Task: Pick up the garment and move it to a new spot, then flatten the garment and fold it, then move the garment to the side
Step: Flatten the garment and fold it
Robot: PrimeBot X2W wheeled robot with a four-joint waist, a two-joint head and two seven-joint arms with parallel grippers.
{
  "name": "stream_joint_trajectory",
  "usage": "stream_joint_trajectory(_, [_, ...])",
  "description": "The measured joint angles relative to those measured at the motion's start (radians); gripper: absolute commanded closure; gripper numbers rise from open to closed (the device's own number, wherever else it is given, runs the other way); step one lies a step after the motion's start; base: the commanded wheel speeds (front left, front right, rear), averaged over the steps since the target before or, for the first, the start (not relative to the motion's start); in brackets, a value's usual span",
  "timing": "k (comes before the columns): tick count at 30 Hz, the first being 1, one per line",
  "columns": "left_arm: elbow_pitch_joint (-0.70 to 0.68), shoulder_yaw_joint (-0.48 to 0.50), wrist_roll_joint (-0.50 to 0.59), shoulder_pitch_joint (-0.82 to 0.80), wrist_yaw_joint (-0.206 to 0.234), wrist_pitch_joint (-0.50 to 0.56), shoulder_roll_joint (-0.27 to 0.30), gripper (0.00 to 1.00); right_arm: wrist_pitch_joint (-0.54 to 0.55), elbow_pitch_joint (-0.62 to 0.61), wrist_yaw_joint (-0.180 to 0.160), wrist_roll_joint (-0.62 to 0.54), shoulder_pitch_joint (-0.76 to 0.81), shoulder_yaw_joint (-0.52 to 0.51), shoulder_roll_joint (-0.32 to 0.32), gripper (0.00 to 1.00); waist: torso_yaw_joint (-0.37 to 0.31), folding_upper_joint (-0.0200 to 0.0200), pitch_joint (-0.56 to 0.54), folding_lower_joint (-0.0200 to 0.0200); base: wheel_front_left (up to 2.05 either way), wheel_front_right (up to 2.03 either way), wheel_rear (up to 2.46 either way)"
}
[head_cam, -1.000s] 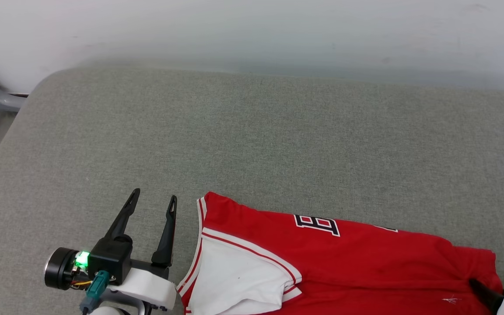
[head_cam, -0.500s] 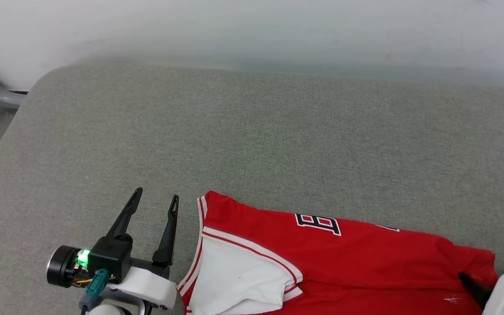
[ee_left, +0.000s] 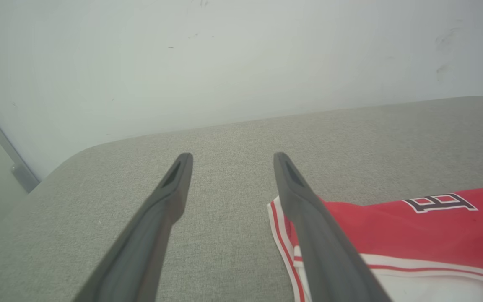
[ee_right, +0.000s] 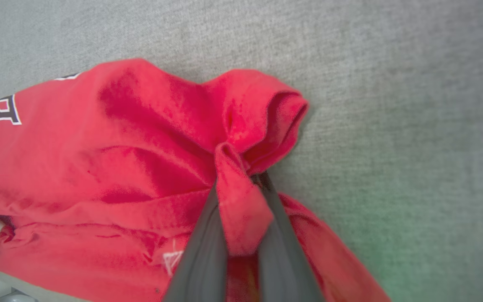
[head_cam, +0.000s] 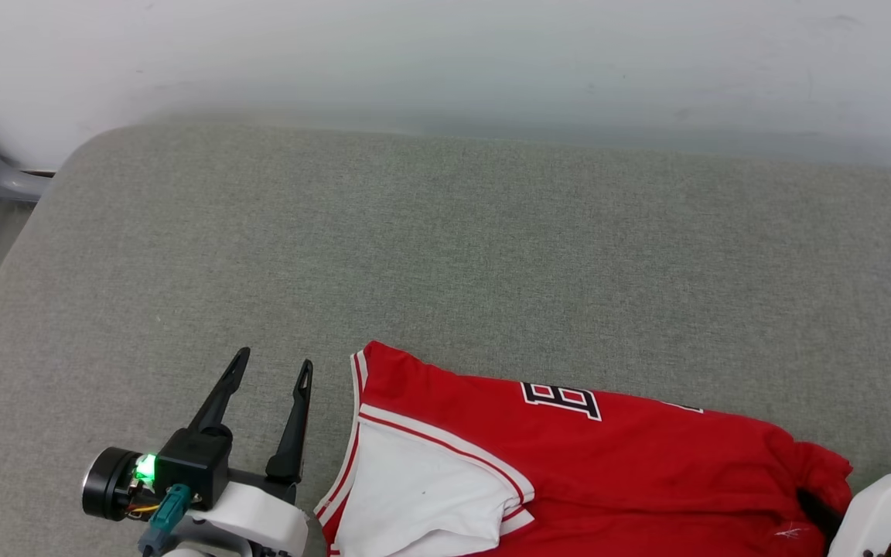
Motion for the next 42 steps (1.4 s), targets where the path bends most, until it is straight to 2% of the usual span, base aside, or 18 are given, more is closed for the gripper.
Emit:
stream_joint_trajectory(7, [0.007,0.023,0.015,0.0,-0.016,0.0,-0.01,0.0,-0.076,0.045,0.003,-0.011,-0.018,-0.023,-0.031,1.0,-0.008,0.0,0.003,0.0,0.0,0.0,0.0])
stream_joint_trajectory(15, [0.012,0.033,0.026,0.003,-0.029,0.0,-0.025,0.0,-0.126,0.103,0.002,-0.068,-0.033,-0.117,-0.109,1.0,-0.017,0.0,-0.003,0.0,0.0,0.0,0.0])
stream_joint_trajectory(25, [0.015,0.046,0.034,0.01,-0.041,0.0,-0.039,0.0,-0.148,0.123,0.001,-0.167,-0.053,-0.222,-0.15,1.0,-0.021,0.0,-0.022,0.0001,0.0,0.0,0.0])
stream_joint_trajectory(32, [0.02,0.049,0.034,0.028,-0.046,0.0,-0.054,0.0,-0.088,-0.022,0.0,-0.152,-0.001,-0.17,-0.114,1.0,-0.019,0.0,-0.055,0.0001,0.0,0.0,0.0])
stream_joint_trajectory(42, [0.019,0.056,0.034,0.059,-0.053,0.0,-0.075,0.0,0.116,-0.38,0.0,-0.119,0.152,-0.072,-0.057,1.0,-0.013,0.0,-0.092,0.0001,0.0,0.0,0.0])
